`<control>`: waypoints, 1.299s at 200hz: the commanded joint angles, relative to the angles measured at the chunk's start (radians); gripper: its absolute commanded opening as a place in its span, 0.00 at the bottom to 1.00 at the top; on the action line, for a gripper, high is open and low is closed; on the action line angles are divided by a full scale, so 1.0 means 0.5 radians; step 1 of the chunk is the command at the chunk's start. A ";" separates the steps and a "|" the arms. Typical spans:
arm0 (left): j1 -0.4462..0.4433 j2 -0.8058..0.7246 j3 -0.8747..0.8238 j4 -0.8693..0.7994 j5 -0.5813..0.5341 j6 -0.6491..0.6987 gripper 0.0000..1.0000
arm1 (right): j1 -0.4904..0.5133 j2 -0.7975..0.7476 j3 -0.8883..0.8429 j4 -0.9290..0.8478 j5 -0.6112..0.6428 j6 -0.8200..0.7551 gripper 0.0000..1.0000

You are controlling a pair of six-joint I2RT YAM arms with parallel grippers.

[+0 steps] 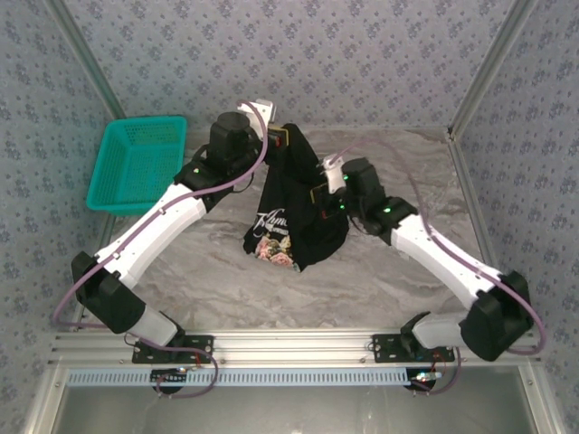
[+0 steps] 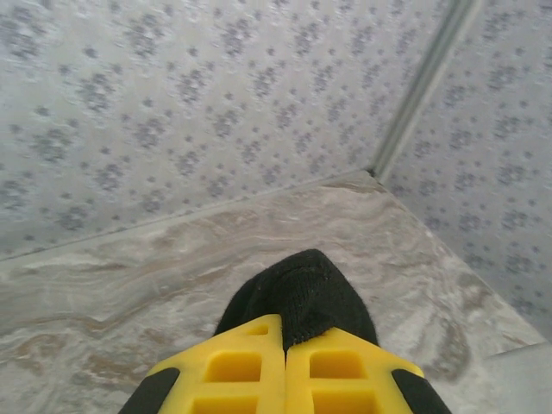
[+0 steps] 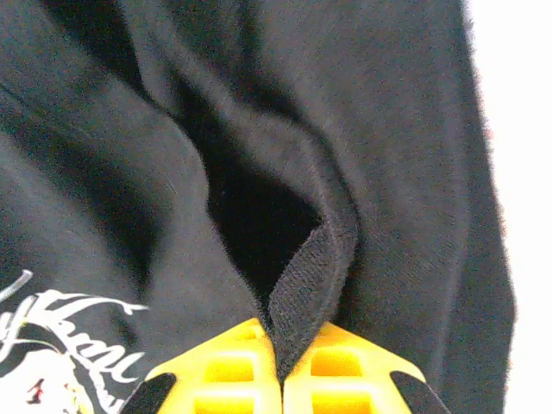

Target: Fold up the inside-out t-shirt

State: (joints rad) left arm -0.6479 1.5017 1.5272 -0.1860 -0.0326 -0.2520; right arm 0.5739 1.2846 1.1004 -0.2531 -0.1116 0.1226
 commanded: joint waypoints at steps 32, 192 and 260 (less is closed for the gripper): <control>0.037 -0.355 0.225 0.186 -0.661 0.165 0.00 | -0.209 -0.356 0.868 -0.297 0.139 -0.217 0.00; 0.021 -0.065 1.998 -0.369 -0.692 1.085 0.00 | 0.448 0.086 1.940 -0.407 -0.388 -0.360 0.00; 0.200 0.872 2.632 -0.664 -0.384 0.820 0.00 | 0.422 0.039 1.772 -0.984 0.575 -0.253 0.00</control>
State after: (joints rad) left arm -0.5961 1.7771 2.8929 -0.4767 -0.3004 0.2535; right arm 0.8177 1.3373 2.0541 -0.5552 -0.0700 -0.0338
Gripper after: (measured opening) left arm 0.042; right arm 0.060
